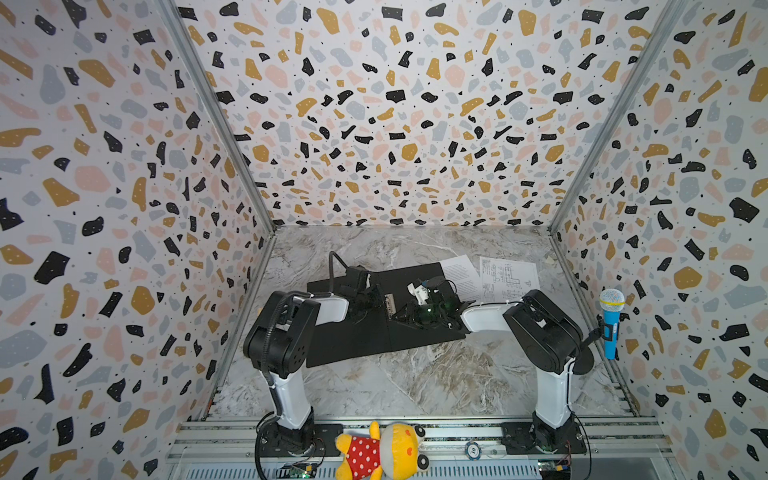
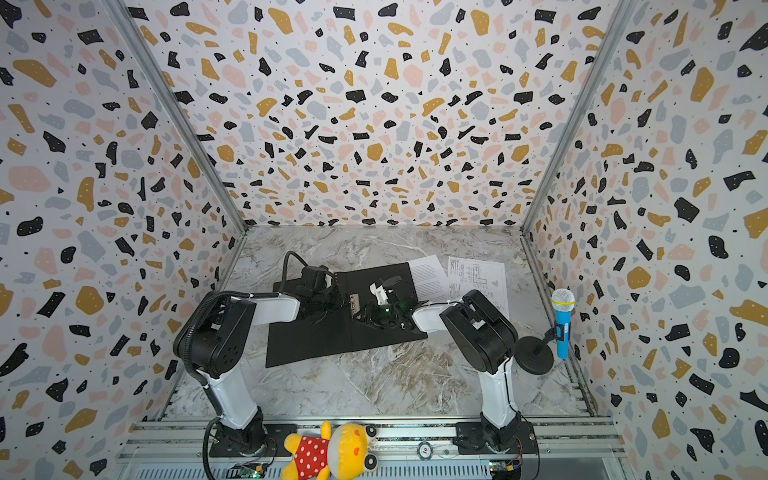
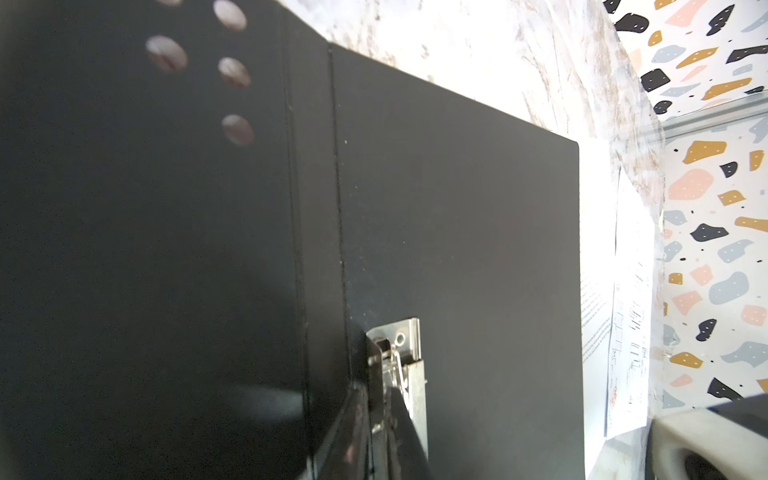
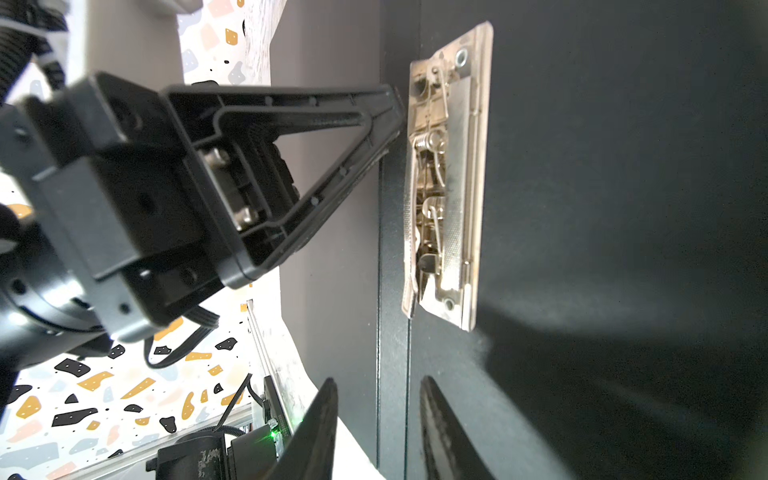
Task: Put the files into the folder
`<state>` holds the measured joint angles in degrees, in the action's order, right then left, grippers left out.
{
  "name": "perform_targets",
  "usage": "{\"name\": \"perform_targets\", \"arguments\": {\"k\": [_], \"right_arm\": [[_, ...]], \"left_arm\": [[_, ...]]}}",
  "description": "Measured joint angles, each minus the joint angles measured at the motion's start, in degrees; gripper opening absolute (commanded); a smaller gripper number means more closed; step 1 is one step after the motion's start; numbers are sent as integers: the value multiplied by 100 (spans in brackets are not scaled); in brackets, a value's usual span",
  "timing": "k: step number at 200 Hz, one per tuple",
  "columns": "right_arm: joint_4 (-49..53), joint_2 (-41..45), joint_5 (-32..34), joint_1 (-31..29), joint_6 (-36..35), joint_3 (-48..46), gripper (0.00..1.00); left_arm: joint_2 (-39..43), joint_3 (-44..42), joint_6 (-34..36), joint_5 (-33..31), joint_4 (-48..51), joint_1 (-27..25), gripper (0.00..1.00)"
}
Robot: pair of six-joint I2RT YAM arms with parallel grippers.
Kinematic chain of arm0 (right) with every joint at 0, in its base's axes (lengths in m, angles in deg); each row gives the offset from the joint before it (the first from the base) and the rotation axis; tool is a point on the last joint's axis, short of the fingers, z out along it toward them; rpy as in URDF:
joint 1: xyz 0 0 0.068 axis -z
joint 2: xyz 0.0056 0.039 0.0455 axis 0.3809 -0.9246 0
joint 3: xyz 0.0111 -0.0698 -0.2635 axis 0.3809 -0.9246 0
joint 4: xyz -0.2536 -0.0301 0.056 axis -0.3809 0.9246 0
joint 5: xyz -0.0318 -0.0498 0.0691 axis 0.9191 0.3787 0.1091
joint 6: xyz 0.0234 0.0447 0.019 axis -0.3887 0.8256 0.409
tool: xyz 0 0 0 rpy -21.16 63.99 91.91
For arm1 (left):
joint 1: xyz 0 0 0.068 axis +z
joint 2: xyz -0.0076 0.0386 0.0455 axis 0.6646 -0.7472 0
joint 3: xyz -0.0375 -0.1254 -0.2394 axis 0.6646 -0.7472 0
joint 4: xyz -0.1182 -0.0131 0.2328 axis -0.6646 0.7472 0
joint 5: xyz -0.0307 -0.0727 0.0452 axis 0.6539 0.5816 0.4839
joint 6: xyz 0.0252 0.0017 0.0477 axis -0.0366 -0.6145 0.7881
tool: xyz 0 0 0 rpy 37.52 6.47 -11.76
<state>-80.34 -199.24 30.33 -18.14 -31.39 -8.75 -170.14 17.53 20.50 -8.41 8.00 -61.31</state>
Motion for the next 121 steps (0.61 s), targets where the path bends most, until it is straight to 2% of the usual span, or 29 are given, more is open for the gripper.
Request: {"name": "perform_targets", "arguments": {"k": [96, 121], "right_arm": [[0, -2, 0, -9, 20, 0, 35], [2, -50, 2, -9, 15, 4, 29]], "left_arm": [[-7, -31, -20, 39, 0, -2, 10], [-70, 15, 33, 37, 4, -2, 9]]}}
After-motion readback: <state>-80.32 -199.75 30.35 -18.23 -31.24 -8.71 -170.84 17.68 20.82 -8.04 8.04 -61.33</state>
